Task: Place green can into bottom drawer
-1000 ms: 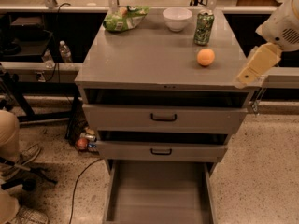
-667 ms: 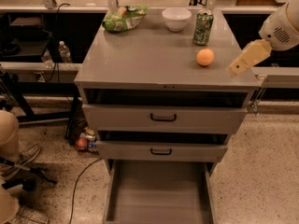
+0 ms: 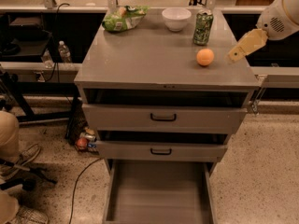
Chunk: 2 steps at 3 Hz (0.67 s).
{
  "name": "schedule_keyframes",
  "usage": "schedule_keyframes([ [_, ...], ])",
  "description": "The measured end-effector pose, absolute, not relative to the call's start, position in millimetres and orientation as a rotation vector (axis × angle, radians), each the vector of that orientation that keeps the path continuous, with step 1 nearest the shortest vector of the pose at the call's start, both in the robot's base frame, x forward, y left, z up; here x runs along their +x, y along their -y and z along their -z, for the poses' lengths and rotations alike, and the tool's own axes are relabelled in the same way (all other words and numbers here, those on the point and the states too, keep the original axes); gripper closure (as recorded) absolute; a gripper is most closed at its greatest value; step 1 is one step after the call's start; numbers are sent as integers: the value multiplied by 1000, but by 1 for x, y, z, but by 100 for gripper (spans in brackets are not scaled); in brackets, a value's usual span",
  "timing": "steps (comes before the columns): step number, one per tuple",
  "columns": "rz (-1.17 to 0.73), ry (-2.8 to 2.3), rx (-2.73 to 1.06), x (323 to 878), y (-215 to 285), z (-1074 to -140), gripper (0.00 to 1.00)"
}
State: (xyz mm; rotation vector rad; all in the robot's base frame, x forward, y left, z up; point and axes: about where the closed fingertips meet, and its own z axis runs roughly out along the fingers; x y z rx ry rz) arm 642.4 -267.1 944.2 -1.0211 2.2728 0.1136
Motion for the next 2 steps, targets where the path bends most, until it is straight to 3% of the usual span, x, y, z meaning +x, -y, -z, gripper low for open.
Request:
schedule_keyframes([
  [2,-128,-2218,-864,667,279,-935,0],
])
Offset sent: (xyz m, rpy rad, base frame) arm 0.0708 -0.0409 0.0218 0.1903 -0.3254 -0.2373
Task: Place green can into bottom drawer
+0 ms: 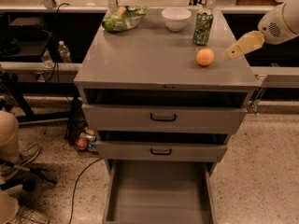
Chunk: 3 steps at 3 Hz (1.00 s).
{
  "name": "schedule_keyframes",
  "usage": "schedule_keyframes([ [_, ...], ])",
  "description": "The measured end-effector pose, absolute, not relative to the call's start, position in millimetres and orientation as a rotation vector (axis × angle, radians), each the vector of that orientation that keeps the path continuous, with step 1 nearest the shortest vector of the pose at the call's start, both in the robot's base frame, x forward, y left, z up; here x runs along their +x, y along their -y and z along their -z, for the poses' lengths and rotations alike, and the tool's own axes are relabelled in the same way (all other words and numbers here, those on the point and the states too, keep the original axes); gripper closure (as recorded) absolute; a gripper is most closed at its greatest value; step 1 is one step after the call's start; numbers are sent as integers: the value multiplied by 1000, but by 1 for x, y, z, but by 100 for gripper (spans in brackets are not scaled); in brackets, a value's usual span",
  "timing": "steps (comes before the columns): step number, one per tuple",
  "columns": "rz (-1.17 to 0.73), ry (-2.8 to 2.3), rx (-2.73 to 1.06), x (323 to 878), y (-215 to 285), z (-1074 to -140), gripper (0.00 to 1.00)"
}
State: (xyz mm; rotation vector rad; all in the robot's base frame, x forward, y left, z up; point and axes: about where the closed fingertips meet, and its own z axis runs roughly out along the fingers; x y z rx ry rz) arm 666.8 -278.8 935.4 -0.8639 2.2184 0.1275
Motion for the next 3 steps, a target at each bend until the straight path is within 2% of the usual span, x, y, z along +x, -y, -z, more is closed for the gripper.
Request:
schedule_keyframes([
  [1,-96,-2138,-710,687,288,-944,0],
  [3,-67,-1968,-554,763,283,-959,0],
])
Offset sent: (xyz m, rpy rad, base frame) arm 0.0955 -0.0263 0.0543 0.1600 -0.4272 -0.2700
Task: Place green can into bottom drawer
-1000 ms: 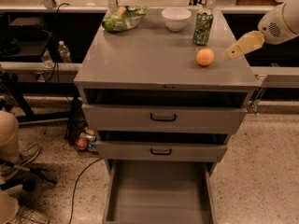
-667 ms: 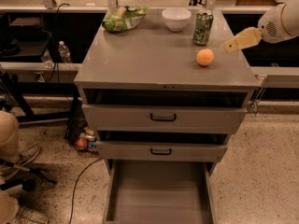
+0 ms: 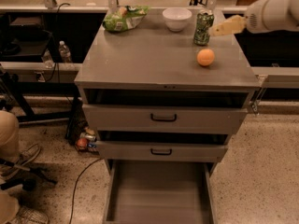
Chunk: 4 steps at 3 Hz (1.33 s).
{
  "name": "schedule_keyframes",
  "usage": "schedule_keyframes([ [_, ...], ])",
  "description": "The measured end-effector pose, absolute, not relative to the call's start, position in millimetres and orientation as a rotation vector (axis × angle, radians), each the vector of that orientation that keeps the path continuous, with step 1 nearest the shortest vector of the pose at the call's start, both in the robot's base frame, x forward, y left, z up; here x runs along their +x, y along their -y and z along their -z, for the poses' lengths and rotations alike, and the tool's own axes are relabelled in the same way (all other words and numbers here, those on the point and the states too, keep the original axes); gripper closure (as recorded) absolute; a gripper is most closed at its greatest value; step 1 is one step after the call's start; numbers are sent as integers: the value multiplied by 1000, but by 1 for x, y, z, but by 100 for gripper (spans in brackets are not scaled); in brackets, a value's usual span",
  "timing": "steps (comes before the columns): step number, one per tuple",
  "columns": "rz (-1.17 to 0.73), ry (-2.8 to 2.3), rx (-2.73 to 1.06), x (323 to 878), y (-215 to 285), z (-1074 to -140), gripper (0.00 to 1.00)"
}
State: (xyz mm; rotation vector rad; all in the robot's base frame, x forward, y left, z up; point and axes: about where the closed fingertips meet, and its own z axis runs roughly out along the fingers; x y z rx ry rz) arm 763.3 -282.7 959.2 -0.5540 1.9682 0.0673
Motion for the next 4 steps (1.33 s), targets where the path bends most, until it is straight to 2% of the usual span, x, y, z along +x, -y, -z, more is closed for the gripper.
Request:
schedule_keyframes([
  [4,-114,-1941,-410,862,254,-933,0],
])
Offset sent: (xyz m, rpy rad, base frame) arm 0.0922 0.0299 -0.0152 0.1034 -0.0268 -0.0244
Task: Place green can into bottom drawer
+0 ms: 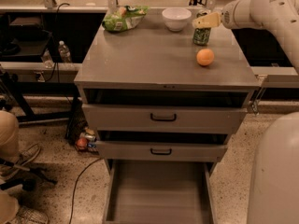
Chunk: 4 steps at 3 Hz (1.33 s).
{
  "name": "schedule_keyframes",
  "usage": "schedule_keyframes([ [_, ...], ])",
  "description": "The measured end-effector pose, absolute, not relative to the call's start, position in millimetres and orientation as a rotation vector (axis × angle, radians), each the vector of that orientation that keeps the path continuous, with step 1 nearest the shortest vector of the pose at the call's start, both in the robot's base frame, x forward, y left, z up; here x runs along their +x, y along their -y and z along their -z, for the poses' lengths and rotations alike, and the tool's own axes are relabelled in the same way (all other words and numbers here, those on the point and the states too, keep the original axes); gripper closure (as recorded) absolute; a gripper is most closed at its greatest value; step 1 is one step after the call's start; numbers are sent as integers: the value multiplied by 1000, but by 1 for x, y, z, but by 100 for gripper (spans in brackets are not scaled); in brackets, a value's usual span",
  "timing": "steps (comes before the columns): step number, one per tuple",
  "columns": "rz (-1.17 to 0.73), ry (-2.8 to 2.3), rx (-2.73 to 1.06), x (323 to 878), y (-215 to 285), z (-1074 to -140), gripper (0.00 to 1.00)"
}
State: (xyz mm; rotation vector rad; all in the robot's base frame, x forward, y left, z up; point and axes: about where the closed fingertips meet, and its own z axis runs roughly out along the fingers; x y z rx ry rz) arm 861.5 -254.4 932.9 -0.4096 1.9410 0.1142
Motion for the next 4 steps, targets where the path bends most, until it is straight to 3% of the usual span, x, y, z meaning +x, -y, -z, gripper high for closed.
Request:
schedule_keyframes([
  [4,-169,-1977,-381,904,228,-904,3],
])
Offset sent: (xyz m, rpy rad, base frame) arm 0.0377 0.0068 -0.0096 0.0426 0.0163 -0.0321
